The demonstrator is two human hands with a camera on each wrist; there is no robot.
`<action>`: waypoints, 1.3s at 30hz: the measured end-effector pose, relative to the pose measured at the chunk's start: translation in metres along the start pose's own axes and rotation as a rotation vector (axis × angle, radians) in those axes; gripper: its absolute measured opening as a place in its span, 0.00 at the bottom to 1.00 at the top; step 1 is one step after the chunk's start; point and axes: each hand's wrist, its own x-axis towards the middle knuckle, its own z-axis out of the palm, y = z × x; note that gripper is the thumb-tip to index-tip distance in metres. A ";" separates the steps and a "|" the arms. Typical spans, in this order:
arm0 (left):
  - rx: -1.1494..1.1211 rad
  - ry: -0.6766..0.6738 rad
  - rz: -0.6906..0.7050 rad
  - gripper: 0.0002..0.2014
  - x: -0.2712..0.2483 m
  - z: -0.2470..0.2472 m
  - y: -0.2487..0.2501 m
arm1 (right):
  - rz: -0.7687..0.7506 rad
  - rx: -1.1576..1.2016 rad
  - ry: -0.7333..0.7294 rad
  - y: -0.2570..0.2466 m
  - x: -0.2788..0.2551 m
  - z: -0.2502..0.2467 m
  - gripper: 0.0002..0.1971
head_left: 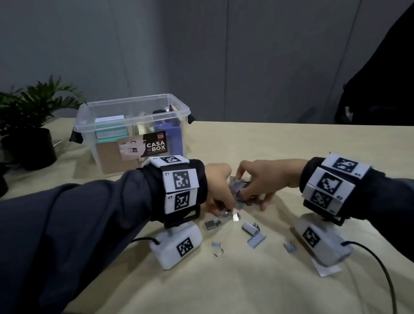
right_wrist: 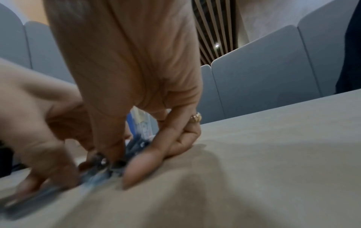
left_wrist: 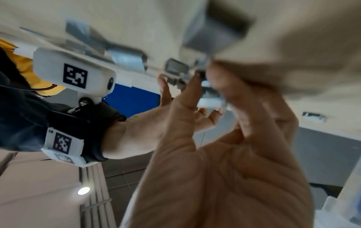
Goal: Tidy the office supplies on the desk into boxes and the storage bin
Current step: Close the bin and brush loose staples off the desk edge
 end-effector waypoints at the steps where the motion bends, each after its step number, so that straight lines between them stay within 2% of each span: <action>1: 0.011 0.051 0.018 0.12 0.001 0.002 0.001 | -0.010 -0.015 0.017 -0.003 0.001 0.003 0.20; 3: 0.090 0.133 0.069 0.13 0.005 0.006 0.004 | -0.045 -0.081 0.025 -0.011 0.004 0.008 0.14; 5: 0.117 0.167 0.083 0.10 0.008 0.007 0.005 | -0.061 -0.150 0.000 -0.019 0.004 0.012 0.05; 8: 0.079 0.173 0.061 0.09 0.009 0.003 0.005 | -0.035 -0.129 0.007 -0.020 0.006 0.010 0.03; 10: 0.014 0.174 0.040 0.08 0.011 -0.002 0.002 | -0.016 -0.041 -0.005 -0.015 0.010 0.006 0.09; 15: -0.330 0.173 0.011 0.13 0.012 -0.013 -0.011 | 0.002 0.220 -0.105 -0.011 0.015 -0.004 0.07; 19: -0.530 0.192 0.096 0.12 0.007 -0.027 -0.016 | 0.005 0.334 -0.127 -0.019 0.023 -0.014 0.15; 21: -0.599 0.218 0.156 0.12 0.001 -0.038 -0.016 | -0.035 0.308 -0.103 -0.030 0.025 -0.024 0.12; 23: -0.640 0.236 0.210 0.11 -0.006 -0.056 -0.016 | -0.087 0.261 -0.044 -0.047 0.022 -0.037 0.08; 25: -0.638 0.259 0.250 0.05 -0.019 -0.079 -0.015 | -0.154 0.243 0.013 -0.070 0.018 -0.052 0.07; 28: -0.600 0.354 0.270 0.03 -0.046 -0.122 -0.018 | -0.268 0.250 0.070 -0.112 0.020 -0.073 0.09; 33: -0.501 0.519 0.202 0.09 -0.086 -0.183 -0.047 | -0.384 0.213 0.071 -0.194 0.045 -0.081 0.06; 36: -0.476 0.608 0.129 0.06 -0.094 -0.205 -0.077 | -0.407 0.173 0.094 -0.234 0.073 -0.067 0.07; 39: -0.446 0.640 0.076 0.05 -0.088 -0.212 -0.111 | -0.388 0.051 0.079 -0.259 0.102 -0.045 0.10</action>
